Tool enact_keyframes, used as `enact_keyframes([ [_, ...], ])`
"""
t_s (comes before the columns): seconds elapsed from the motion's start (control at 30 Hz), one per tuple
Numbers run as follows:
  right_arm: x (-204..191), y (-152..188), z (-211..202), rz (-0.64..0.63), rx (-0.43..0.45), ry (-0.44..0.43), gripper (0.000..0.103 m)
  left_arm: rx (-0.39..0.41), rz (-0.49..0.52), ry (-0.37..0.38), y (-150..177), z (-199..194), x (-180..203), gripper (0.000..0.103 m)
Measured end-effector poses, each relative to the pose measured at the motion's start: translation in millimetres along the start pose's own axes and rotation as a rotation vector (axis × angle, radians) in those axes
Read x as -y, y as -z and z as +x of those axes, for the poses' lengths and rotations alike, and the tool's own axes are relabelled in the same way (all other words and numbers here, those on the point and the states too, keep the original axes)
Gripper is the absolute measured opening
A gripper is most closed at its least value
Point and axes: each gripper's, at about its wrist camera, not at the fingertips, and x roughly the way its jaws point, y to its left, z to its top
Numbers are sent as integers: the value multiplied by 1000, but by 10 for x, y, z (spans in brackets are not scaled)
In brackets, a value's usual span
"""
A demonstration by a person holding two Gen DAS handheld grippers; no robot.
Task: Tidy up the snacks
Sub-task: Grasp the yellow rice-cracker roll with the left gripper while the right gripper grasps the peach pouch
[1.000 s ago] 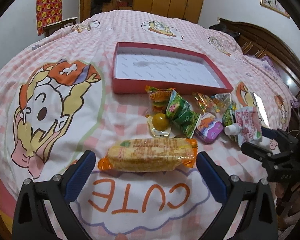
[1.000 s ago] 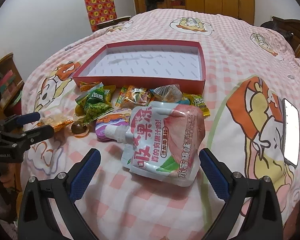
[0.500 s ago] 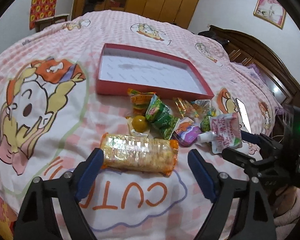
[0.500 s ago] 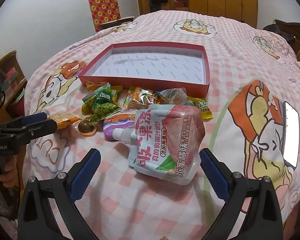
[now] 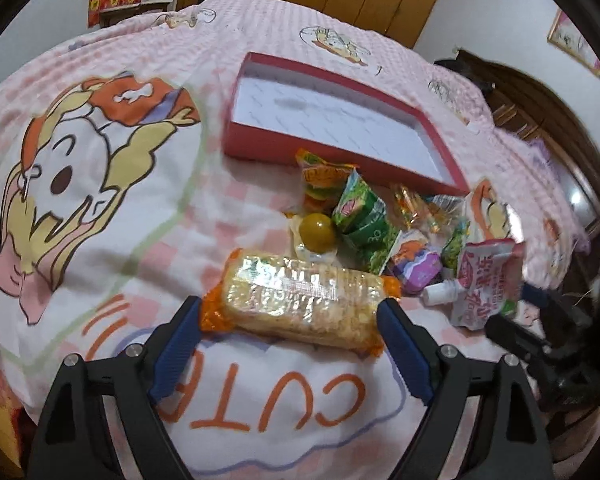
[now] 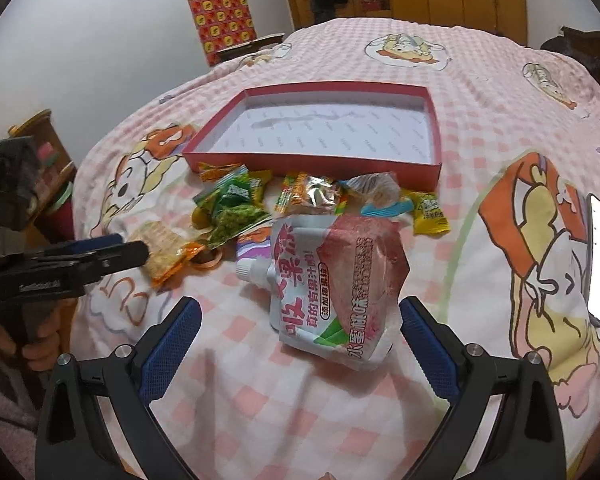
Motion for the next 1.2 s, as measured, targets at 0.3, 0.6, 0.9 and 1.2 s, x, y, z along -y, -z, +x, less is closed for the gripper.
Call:
enact_keyframes([
  [0.3,42,-24,151,13,-18,64,98,0,54,-76,-23,217,182,91],
  [0.6,114,4,175,77,-19,-12,60,6,61,7,98,154,271,79],
  [0.9,44,4,118,73,9,-38,50,26,5,23,51,106,233,60],
  [1.2,-17,39,109,61,39,-83,50,-4,90,147,92,201,489,44],
])
